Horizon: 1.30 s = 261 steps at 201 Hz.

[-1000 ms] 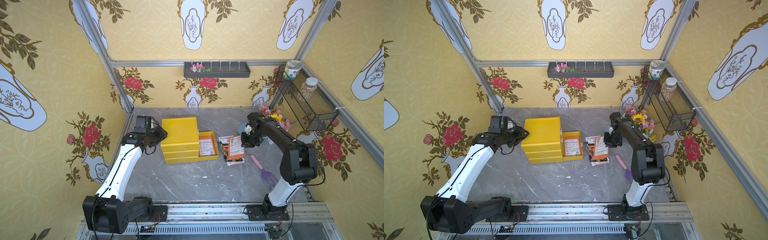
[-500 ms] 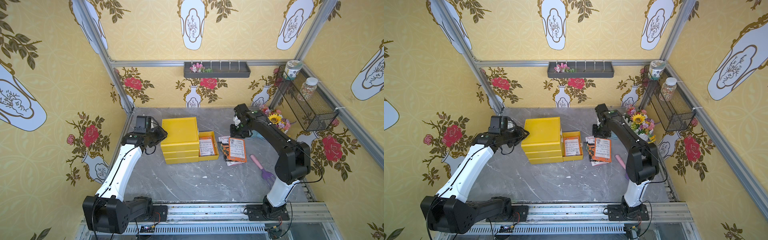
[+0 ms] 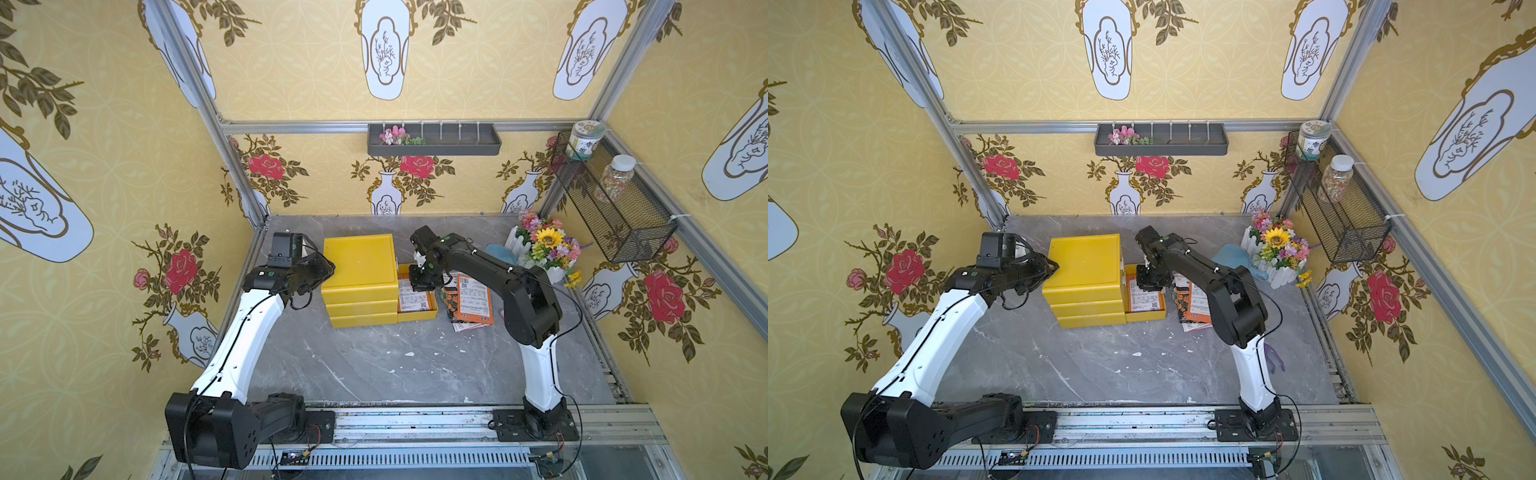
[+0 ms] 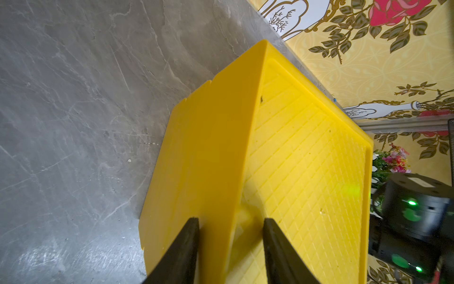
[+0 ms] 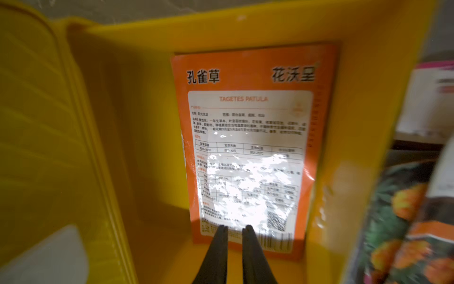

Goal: Take the seed bags out of the drawer
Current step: Pick up the seed packet from the drawer.

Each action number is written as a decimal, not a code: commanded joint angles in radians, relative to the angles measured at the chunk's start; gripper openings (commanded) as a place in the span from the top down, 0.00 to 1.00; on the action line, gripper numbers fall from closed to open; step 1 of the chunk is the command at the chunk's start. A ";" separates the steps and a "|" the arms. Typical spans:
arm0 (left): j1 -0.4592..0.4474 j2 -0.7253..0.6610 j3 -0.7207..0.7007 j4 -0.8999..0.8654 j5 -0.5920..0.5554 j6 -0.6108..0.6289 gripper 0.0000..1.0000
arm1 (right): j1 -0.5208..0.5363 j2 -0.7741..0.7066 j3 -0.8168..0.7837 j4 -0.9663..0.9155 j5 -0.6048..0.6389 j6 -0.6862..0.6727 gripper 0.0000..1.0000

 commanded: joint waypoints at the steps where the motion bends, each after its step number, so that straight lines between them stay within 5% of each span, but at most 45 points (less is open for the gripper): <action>1: -0.001 0.002 -0.014 -0.042 0.034 -0.002 0.53 | 0.001 0.039 0.008 0.046 0.000 0.046 0.84; 74: -0.001 -0.014 -0.028 -0.049 0.028 -0.005 0.53 | 0.036 0.123 0.047 0.057 -0.009 0.050 0.85; 125: -0.001 -0.005 -0.028 -0.045 0.031 -0.006 0.53 | 0.039 0.118 -0.004 0.211 -0.245 0.110 0.84; 159: -0.001 -0.002 -0.024 -0.042 0.031 -0.009 0.53 | 0.008 0.060 -0.047 0.268 -0.287 0.145 0.79; 218: 0.000 -0.007 -0.024 -0.043 0.030 -0.007 0.53 | -0.007 0.024 0.039 0.052 -0.097 0.055 0.68; 261: -0.001 -0.005 -0.024 -0.042 0.032 -0.006 0.53 | 0.019 0.053 0.104 -0.061 0.079 -0.005 0.70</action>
